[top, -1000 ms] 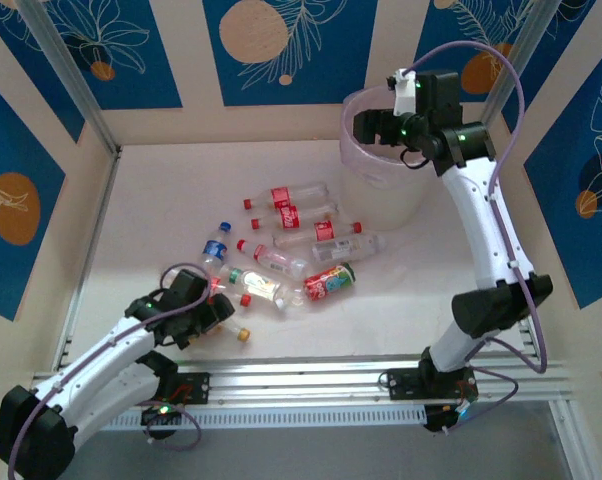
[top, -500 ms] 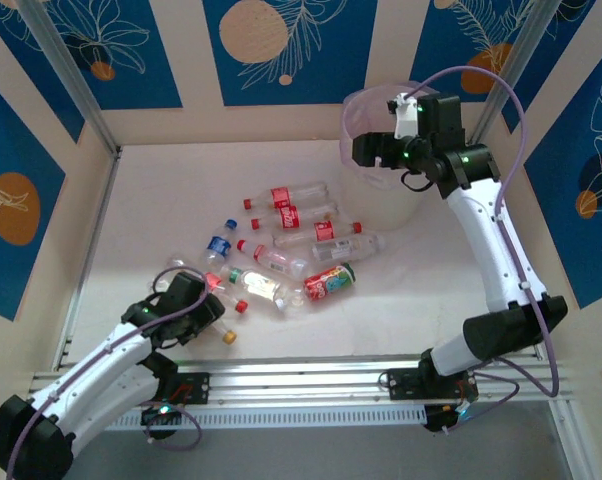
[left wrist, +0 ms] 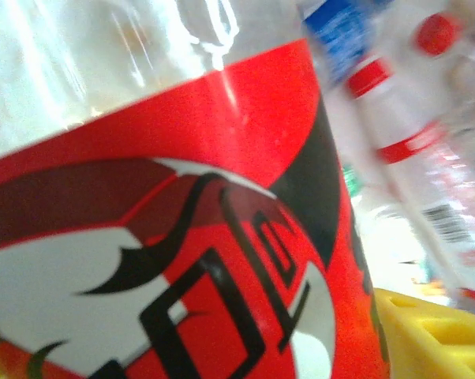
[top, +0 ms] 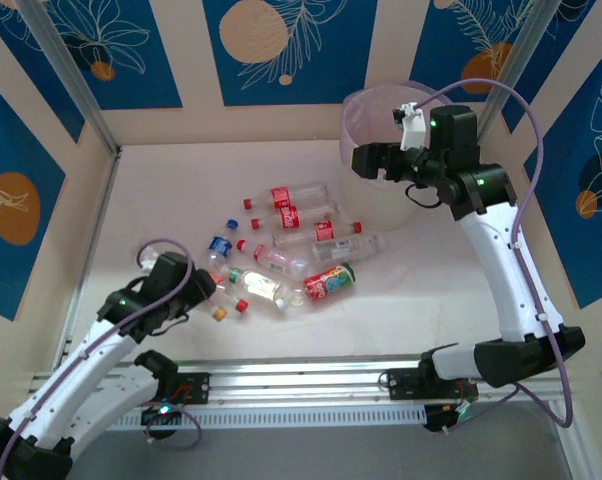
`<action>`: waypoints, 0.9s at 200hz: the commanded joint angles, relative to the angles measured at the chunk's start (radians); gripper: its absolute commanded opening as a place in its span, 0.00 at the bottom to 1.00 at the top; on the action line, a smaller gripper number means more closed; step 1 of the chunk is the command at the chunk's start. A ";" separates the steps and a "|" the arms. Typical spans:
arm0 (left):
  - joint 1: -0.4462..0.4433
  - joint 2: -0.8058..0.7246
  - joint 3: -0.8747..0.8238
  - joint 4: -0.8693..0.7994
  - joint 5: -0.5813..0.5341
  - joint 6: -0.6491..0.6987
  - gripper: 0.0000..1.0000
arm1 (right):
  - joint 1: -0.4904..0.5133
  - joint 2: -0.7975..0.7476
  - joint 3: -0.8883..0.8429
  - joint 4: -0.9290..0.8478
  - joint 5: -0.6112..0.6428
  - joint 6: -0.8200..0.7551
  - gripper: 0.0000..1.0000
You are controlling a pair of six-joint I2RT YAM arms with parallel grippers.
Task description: Put the plastic bottles in the bin
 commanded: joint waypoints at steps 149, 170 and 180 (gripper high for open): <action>-0.197 0.386 0.252 0.721 0.584 0.621 0.65 | 0.236 0.121 -0.085 0.239 -0.120 0.329 0.89; -0.206 0.388 0.244 0.738 0.625 0.622 0.64 | 0.238 0.137 -0.108 0.293 -0.154 0.349 0.89; -0.211 0.401 0.251 0.738 0.640 0.622 0.63 | 0.245 0.150 -0.101 0.309 -0.177 0.356 0.89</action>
